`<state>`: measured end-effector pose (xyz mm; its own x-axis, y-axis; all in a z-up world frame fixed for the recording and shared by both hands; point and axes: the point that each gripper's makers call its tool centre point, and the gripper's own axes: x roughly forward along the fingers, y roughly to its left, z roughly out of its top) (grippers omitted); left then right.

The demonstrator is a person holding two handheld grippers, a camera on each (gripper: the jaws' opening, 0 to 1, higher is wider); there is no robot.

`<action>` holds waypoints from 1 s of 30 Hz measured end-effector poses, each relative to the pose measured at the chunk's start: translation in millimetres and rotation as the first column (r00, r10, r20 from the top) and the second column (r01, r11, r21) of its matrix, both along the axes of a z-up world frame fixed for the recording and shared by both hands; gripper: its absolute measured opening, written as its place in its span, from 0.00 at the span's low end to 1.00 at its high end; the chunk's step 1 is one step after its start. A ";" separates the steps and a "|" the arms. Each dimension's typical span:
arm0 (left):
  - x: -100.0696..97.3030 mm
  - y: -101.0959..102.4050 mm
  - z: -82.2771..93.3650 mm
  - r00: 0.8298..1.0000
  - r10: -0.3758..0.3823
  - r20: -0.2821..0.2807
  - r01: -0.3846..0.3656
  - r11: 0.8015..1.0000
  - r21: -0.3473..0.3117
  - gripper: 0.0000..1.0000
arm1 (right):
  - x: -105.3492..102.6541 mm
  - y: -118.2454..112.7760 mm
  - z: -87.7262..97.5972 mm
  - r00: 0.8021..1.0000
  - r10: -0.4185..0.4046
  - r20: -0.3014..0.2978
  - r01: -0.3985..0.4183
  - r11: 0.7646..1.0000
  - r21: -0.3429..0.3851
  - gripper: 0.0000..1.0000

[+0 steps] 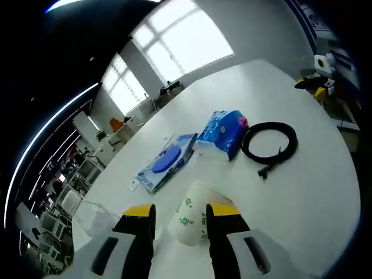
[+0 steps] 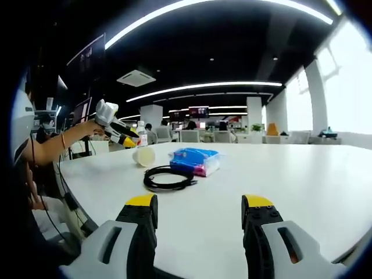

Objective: Arrange the tabletop items into an orderly group along one side of the table until the central work area is clear of visible clutter.

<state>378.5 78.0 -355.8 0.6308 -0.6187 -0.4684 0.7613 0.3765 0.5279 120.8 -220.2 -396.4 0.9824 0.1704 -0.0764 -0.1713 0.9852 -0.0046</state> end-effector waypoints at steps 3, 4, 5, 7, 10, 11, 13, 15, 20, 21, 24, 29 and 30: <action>-1.9 -0.4 -5.5 1.000 -0.027 -0.008 0.027 0.999 0.041 0.35 | 0.1 -1.7 -0.1 1.000 -0.007 -0.002 0.007 1.000 0.006 0.57; -2.4 -0.5 -7.5 0.999 -0.031 -0.014 0.032 0.998 0.052 0.35 | 0.1 -2.1 -0.1 1.000 -0.008 -0.002 0.008 1.000 0.006 0.57; -2.7 -0.5 -9.5 0.999 -0.035 -0.021 0.036 0.998 0.061 0.35 | 0.2 -2.6 -0.2 1.000 -0.010 -0.002 0.010 1.000 0.006 0.57; -3.0 -1.7 -12.5 0.999 -0.041 -0.033 0.044 0.997 0.067 0.36 | 0.2 -3.3 -0.4 1.000 -0.013 -0.002 0.013 1.000 0.007 0.57; -7.3 -3.9 -22.7 0.995 -0.069 -0.074 0.077 0.992 0.103 0.40 | 0.5 -3.7 -0.7 1.000 -0.015 -0.002 0.015 1.000 0.010 0.57; -7.7 -4.2 -24.2 0.994 -0.071 -0.079 0.079 0.991 0.108 0.41 | 0.5 -4.0 -0.7 1.000 -0.017 -0.001 0.017 1.000 0.012 0.57; -6.5 -4.5 -26.6 0.995 -0.069 -0.077 0.079 0.989 0.126 0.42 | 0.4 -4.2 -0.9 1.000 -0.017 -0.001 0.017 1.000 0.013 0.57; -3.9 -4.0 -26.1 0.996 -0.062 -0.067 0.071 0.988 0.139 0.42 | 0.3 -5.1 -1.5 1.000 -0.020 -0.003 0.020 1.000 0.014 0.57; -4.6 -5.7 -27.7 0.993 -0.080 -0.082 0.092 0.983 0.158 0.43 | -0.4 -6.8 -1.9 1.000 -0.024 -0.004 0.024 1.000 0.014 0.57; -5.2 -5.9 -28.2 0.993 -0.083 -0.085 0.096 0.982 0.160 0.44 | -0.4 -7.1 -1.9 1.000 -0.025 -0.004 0.025 1.000 0.014 0.57; -7.8 -7.9 -32.2 0.988 -0.101 -0.114 0.119 0.978 0.170 0.45 | -0.7 -8.1 -2.3 1.000 -0.029 -0.005 0.029 0.999 0.015 0.57; -7.3 -7.6 -35.3 0.987 -0.107 -0.123 0.130 0.972 0.197 0.47 | -1.1 -7.7 -3.1 1.000 -0.028 -0.006 0.028 0.999 0.015 0.57; -7.4 -8.1 -35.6 0.986 -0.110 -0.126 0.134 0.971 0.200 0.48 | -1.2 -7.7 -3.3 1.000 -0.028 -0.007 0.028 0.999 0.016 0.57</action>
<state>371.1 70.0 -391.4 0.4922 -0.5698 -0.6581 0.8539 0.1691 0.4923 119.6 -227.8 -399.7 0.9863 0.1439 -0.0806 -0.1434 0.9896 0.0120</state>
